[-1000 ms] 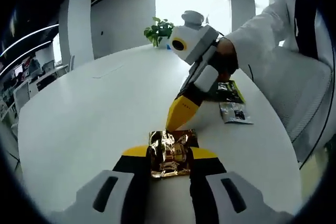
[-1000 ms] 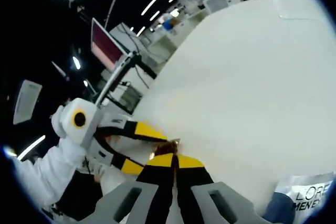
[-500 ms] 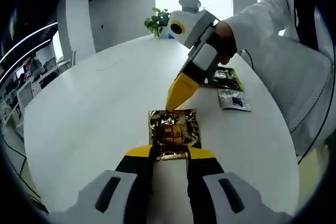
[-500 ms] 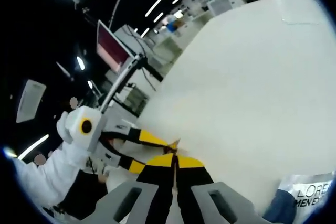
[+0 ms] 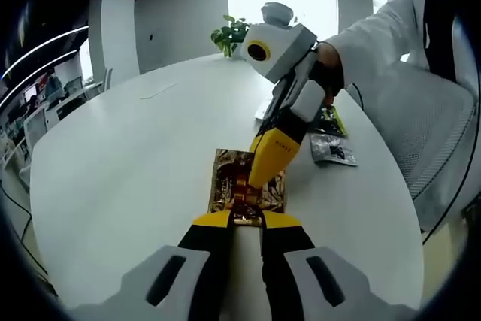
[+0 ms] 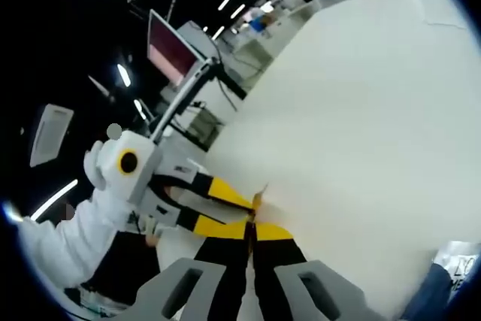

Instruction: Arrange the skincare products in the storage area until every visible bottle or jar stands upright without overlapping.

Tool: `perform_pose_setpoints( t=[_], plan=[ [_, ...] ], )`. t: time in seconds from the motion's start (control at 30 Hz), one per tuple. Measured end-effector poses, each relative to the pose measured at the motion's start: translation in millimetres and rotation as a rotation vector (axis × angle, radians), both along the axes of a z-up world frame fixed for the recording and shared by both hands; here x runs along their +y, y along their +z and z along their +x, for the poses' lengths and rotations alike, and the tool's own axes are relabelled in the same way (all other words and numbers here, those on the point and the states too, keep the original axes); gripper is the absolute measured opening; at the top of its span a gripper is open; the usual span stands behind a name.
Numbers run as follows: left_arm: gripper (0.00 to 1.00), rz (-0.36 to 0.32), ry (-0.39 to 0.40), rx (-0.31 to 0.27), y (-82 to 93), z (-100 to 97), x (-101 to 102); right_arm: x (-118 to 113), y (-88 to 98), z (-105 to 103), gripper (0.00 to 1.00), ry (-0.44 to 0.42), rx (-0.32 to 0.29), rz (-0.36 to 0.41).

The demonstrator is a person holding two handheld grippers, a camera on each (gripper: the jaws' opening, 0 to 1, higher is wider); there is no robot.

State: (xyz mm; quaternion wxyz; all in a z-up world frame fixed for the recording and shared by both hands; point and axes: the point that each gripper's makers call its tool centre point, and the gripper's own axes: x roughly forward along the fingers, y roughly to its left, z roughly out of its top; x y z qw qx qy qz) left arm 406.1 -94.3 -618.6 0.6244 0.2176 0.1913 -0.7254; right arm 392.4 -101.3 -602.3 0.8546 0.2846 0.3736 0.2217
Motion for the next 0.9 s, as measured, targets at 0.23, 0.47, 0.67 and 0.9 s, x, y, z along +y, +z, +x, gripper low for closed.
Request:
perform_pose_setpoints(
  t=[0.23, 0.47, 0.67, 0.9],
  plan=[
    [0.19, 0.011, -0.001, -0.047, 2.7, 0.8, 0, -6, 5.7, 3, 0.00, 0.004, -0.023, -0.042],
    [0.22, 0.011, 0.002, -0.109, 22.2, 2.1, -1, -18, 20.7, 3, 0.00, -0.009, -0.060, -0.051],
    [0.25, 0.014, 0.014, -0.180, 50.3, 4.7, -6, -25, 37.7, 0, 0.00, 0.003, -0.118, -0.090],
    [0.26, 0.001, 0.058, -0.179, 77.8, 6.0, -13, -32, 68.0, -14, 0.00, 0.010, -0.214, -0.118]
  ],
)
